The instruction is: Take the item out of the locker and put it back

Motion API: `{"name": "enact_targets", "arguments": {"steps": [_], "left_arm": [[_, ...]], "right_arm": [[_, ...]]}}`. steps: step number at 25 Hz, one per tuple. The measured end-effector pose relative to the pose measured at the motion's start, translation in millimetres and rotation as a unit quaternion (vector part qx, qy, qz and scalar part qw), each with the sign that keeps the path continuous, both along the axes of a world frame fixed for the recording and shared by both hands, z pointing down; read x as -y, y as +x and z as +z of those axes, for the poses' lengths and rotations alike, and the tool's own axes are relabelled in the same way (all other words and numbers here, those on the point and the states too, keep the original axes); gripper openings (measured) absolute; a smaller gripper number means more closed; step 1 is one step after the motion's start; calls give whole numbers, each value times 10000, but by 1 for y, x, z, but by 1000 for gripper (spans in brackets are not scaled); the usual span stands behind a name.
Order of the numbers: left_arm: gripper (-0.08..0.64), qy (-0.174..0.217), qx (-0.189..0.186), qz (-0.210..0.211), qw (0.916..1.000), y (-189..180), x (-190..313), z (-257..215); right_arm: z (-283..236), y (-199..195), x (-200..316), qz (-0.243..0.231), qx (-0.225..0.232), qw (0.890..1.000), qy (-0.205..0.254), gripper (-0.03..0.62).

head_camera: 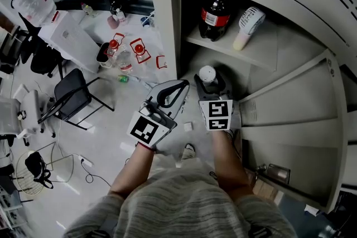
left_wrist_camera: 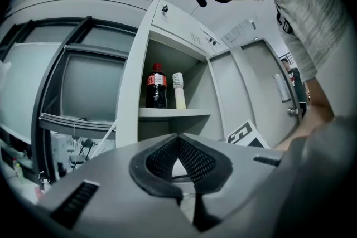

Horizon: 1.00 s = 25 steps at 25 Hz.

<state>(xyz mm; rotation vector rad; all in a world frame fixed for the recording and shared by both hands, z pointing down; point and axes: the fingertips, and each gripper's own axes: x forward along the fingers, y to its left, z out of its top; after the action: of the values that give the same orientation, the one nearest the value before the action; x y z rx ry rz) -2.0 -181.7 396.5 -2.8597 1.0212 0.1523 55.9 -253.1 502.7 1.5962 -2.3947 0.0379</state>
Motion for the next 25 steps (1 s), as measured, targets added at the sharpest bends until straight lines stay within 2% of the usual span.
{"name": "enact_targets", "arguments": {"steps": [5,9,12,19,25], "left_arm": [[9,2,-17,-6,10000,-2,-1,-1],[9,4,-1,2,10000,-3,-2,-1],[9,9,5,22,10000,-3,-4,-1],[9,29,24,71,10000,-1,-5,-2],[9,45,-23,113,9999,1,-6,-5]], "right_arm": [[3,1,2,105,-85,9999,-103,284],[8,0,0,99,-334,9989,-316,285],[7,3,-2,126,-305,9989,-336,285],[-14,7,-7,130,-164,9998,-54,287],[-59,12,-21,159,-39,9991,386,286]]}}
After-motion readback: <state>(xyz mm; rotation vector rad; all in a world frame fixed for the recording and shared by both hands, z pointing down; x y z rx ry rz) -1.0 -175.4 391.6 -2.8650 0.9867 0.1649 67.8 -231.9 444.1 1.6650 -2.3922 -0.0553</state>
